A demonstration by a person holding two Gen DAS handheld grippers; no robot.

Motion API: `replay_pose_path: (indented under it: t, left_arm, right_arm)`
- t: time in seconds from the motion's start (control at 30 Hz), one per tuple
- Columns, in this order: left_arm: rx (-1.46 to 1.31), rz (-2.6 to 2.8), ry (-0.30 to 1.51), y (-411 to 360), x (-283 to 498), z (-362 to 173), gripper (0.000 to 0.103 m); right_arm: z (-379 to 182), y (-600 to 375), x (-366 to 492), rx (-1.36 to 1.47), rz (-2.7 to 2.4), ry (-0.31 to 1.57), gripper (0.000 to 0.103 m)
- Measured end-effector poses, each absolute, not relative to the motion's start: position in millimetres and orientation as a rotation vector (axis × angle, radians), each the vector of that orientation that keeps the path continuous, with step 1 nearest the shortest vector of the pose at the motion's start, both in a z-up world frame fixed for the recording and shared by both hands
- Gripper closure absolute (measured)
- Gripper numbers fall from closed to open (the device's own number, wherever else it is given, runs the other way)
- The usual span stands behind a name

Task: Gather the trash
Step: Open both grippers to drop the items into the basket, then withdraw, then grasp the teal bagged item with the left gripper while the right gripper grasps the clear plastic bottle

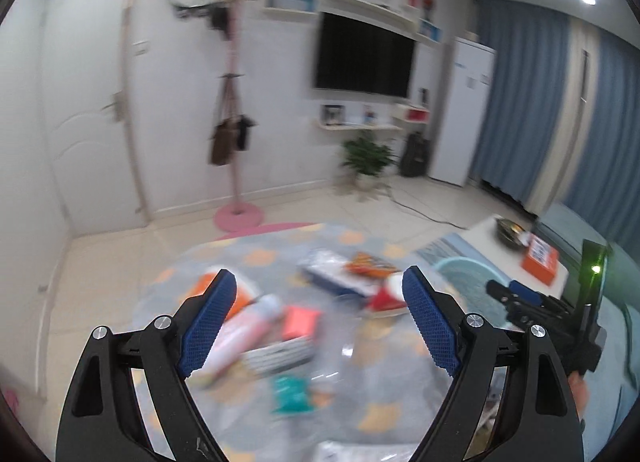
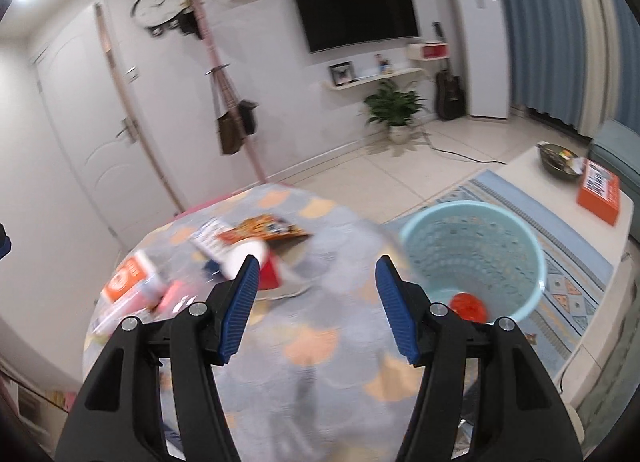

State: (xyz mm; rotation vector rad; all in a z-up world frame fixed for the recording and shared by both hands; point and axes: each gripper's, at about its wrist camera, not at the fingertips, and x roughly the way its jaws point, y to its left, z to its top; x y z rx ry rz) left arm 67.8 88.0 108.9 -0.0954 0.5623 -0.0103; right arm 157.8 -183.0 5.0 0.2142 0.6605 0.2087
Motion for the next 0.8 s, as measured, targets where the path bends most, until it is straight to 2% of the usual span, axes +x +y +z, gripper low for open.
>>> replay_pose_path:
  t: [0.17,0.27,0.53,0.8]
  left_arm:
    - [-0.164,0.06,0.612,139,53,79,0.02]
    - [-0.202,0.044,0.676,149,56,41,0.02]
    - [-0.19,-0.073,0.848,129,80,-46,0.02]
    - [-0.187,-0.121,0.95,119,99,-91,0.022]
  right_arm:
    - [-2,-135,161,0.168,0.283,0.7,0.046]
    - [-9,-108,164,0.14,0.316,0.734,0.046]
    - [-28,-49,185,0.119,0.392,0.848,0.046]
    - [-59,-20,216,0.133,0.4,1.0,0.046]
